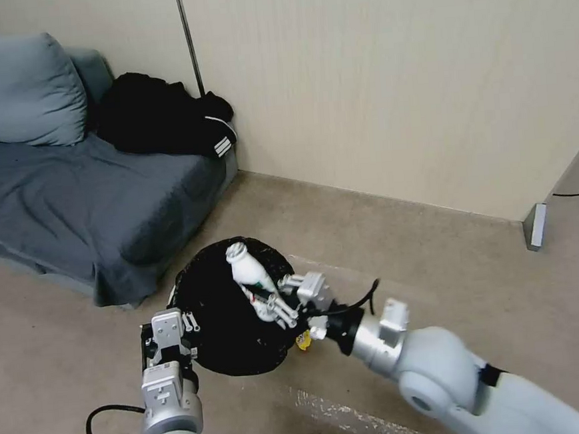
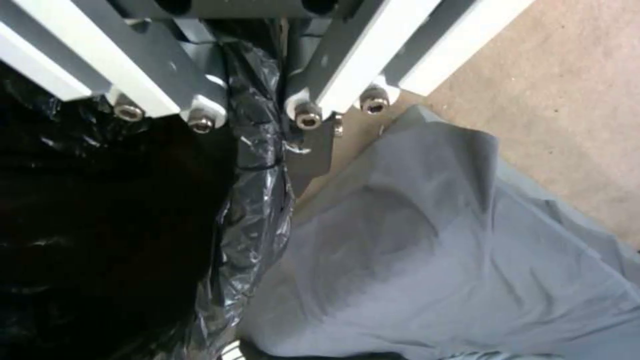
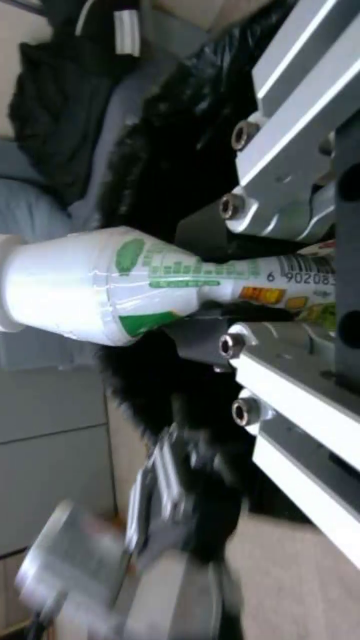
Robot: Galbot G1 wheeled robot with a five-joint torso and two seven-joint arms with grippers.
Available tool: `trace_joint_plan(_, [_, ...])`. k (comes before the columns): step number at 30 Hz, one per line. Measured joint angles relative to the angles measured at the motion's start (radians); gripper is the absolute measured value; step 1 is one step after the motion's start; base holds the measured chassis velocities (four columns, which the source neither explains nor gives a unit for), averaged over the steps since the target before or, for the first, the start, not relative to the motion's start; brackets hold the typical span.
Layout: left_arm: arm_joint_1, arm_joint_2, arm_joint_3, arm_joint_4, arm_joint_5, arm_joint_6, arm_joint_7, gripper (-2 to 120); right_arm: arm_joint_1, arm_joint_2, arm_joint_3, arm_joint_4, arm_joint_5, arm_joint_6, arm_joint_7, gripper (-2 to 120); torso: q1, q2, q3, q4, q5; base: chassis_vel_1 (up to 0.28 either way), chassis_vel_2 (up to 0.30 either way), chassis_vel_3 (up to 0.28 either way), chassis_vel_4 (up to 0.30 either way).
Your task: Pick up the trash bin, then pick up the garbage from the floor and place it into the trash bin.
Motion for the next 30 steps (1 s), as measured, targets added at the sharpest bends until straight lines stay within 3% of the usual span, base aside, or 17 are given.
trace_joint_plan(8, [0.006,-0.006,0.012,0.0,0.011,-0.006,0.0,3,0.033,0.042,-0.045,-0.091,-0.008,-0.01,0.024,11,0.0,0.0,0.0,0.0,-0.0001,0.0,0.0,0.0,0.0])
trace_joint_plan(12, [-0.012,-0.007,0.008,0.003,0.002,-0.005,0.0,3,0.027,0.062,-0.053,-0.1,-0.023,-0.007,0.027,30,0.0,0.0,0.0,-0.0001,0.0,0.0,0.0,0.0,0.0])
trace_joint_plan(18, [-0.027,-0.008,0.006,0.013,-0.006,-0.002,0.0,3,0.015,0.062,-0.042,-0.088,-0.026,-0.007,0.028,46,0.0,0.0,0.0,-0.0001,0.0,0.0,0.0,0.0,0.0])
trace_joint_plan(19, [-0.031,-0.008,0.005,0.019,-0.007,-0.002,0.0,3,0.011,0.061,-0.037,-0.086,-0.03,-0.006,0.028,55,0.0,0.0,0.0,-0.0001,0.0,0.0,0.0,0.0,0.0])
trace_joint_plan(30, [-0.043,-0.012,0.007,0.033,-0.006,-0.002,0.0,3,-0.038,0.046,-0.001,-0.049,-0.061,0.0,0.026,92,0.0,0.0,0.0,-0.0001,0.0,0.0,0.0,0.0,0.0])
